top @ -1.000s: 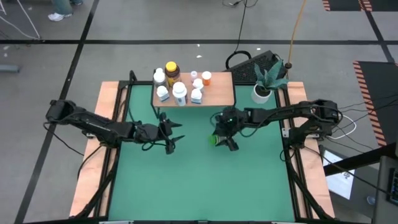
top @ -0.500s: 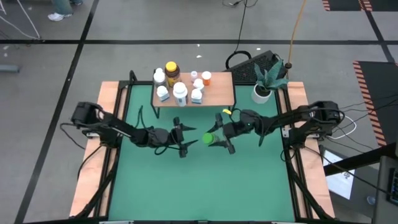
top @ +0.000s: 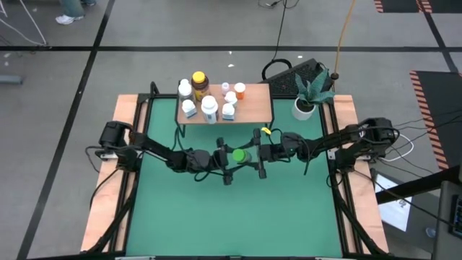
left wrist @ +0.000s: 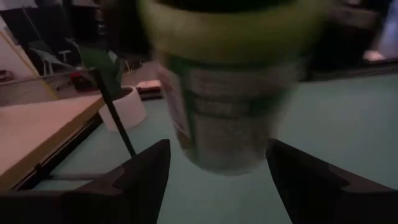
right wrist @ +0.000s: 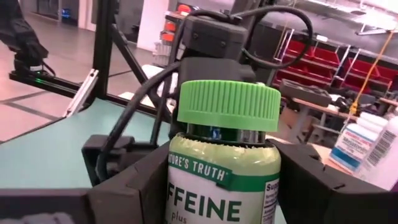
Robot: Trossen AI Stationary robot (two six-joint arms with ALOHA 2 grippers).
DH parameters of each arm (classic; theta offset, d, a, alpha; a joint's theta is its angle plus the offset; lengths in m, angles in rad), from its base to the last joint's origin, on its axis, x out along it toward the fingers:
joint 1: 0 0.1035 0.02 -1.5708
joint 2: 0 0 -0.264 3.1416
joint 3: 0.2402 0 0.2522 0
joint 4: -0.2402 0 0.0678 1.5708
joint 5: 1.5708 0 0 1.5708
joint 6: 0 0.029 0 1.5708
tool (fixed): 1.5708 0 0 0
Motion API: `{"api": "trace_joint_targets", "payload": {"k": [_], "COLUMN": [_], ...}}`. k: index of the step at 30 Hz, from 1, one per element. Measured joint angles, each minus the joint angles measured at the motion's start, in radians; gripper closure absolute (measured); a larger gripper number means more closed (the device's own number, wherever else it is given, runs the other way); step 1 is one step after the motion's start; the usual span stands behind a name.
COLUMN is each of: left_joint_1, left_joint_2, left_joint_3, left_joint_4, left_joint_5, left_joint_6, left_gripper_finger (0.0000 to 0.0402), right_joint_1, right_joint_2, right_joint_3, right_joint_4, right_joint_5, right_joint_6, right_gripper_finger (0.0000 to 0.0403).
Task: Pick and place medicine bottles onto shelf by color
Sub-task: Put the green medicine bottle on the shelf
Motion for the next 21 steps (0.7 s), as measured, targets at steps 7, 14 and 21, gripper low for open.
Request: {"api": "trace_joint_targets", "payload": {"k": [7, 14, 21], "left_joint_1": [0.003, 0.003, 0.011], "left_joint_2": [0.023, 0.020, 0.019], "left_joint_3": [0.053, 0.060, 0.060], "left_joint_4": [-0.020, -0.013, -0.018], "left_joint_5": [-0.003, 0.027, 0.030], "left_joint_6": [-0.032, -0.035, -0.068], "left_gripper_finger": [0.0133, 0.0133, 0.0146], "right_joint_1": [0.014, 0.014, 0.013], "right_joint_2": [-0.001, 0.000, 0.000], "right_joint_3": [0.000, 0.000, 0.000], "right_joint_4": [0.008, -0.037, -0.039], "right_joint_5": [0.003, 0.026, 0.027], "right_joint_6": [-0.002, -0.007, -0.008], "right_gripper_finger": [0.0180, 0.0178, 0.0177]}}
